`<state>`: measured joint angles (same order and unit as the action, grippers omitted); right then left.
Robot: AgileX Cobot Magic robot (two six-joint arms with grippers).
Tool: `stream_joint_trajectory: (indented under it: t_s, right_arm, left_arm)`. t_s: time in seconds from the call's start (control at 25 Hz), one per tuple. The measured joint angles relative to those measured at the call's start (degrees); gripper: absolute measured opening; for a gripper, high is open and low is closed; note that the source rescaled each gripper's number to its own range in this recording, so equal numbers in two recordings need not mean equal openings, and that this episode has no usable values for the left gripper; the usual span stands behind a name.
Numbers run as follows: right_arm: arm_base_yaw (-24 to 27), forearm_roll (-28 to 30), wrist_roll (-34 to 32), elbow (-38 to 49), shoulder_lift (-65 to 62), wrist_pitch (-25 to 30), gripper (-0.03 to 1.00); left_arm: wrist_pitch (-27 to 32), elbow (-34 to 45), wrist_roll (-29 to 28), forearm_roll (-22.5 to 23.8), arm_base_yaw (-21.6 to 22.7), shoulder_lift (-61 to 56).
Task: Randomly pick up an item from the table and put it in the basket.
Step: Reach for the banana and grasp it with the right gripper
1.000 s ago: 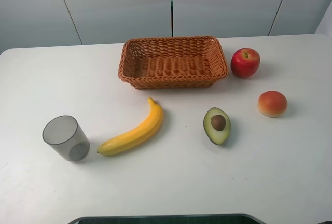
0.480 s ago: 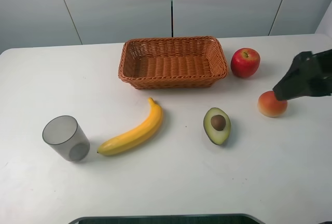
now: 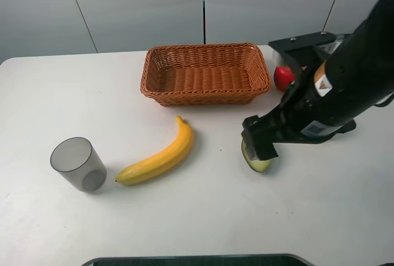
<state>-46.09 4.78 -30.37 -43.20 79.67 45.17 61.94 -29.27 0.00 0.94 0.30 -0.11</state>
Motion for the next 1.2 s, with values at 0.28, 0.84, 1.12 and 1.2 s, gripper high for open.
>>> stream_joint_trajectory:
  t_s: [0.28,0.84,1.12,1.2]
  right_arm:
    - [-4.29,0.49,-5.89,-11.7,13.01,0.75,1.0]
    - [-5.84,-1.34,-19.47,-37.37,38.08,-1.41,1.0]
    - [-5.84,-2.82,-21.81,-38.29,40.78,-1.29,1.0]
    - [-5.93,-2.82,-22.05,-37.24,40.87,-1.73,1.0]
  left_arm:
    - [0.0,0.0,0.0,0.0,0.0,0.0]
    - [0.0,0.0,0.0,0.0,0.0,0.0]
    - [0.0,0.0,0.0,0.0,0.0,0.0]
    - [0.0,0.0,0.0,0.0,0.0,0.0]
